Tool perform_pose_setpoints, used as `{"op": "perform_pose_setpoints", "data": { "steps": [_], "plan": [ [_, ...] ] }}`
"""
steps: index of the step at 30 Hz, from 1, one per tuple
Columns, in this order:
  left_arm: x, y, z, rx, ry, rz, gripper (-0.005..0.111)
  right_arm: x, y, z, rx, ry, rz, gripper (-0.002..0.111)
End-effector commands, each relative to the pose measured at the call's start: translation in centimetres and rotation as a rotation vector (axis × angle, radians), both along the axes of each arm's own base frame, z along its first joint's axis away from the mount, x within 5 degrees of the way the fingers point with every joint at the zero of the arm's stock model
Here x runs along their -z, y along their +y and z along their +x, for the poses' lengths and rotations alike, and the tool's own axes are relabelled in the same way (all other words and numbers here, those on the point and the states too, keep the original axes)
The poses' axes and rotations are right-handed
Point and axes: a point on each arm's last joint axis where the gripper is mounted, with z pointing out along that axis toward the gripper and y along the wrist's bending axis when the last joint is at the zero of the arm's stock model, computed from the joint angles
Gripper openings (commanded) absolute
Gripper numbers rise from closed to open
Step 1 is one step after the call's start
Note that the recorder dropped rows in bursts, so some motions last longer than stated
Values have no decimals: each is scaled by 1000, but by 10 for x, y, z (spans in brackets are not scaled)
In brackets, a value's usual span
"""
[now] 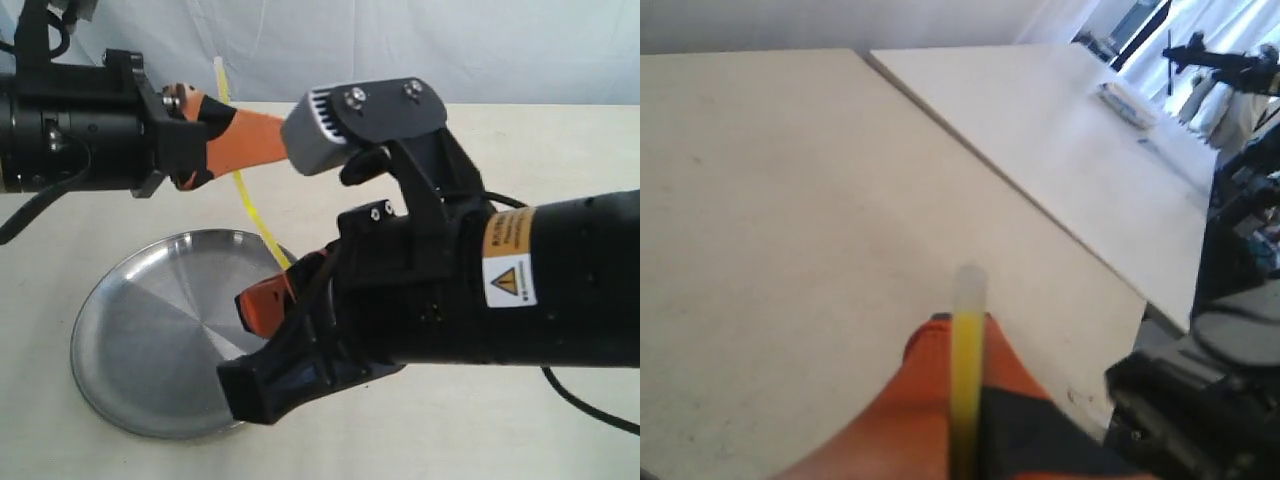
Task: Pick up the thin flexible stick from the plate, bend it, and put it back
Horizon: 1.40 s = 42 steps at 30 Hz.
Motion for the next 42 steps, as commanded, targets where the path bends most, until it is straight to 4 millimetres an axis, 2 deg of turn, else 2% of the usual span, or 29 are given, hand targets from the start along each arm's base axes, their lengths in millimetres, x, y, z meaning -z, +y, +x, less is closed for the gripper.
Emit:
{"op": "perform_pose_setpoints", "data": {
  "steps": [1,3,9,14,17,20,21,23,26,29,32,37,42],
  "plan": [
    [24,0,-5,59,57,124,0,-20,-11,-4,0,-136,49,-1],
    [22,-2,-11,121,86,91,0,-17,-14,-3,22,-120,11,-1],
    [-4,-10,-25,293,121,-143,0,5,-13,8,106,-56,-140,-1],
    [-18,-11,-14,199,89,-195,0,16,7,8,62,-15,-97,-1],
    [-12,-9,-5,114,15,-109,0,11,13,1,3,-57,-57,-1],
    [7,-3,-1,85,-26,89,0,-3,6,-3,3,-96,-5,-1],
    [12,-2,-2,74,7,111,0,-9,1,-4,8,-118,9,-1],
    [24,0,-5,75,65,121,0,-17,-9,-4,20,-167,15,-1],
    [31,-1,-14,137,108,117,0,-23,-24,0,76,-173,5,-1],
    [29,-3,-22,220,138,85,0,-19,-36,8,139,-140,-58,-1],
    [19,-6,-27,265,179,-39,0,-11,-40,13,163,-100,-131,-1],
    [-2,-10,-22,242,151,-256,0,5,-26,15,135,-8,-153,-1],
    [-7,-9,-7,113,65,-191,0,9,-3,6,29,-7,-98,-1]
  ]
}}
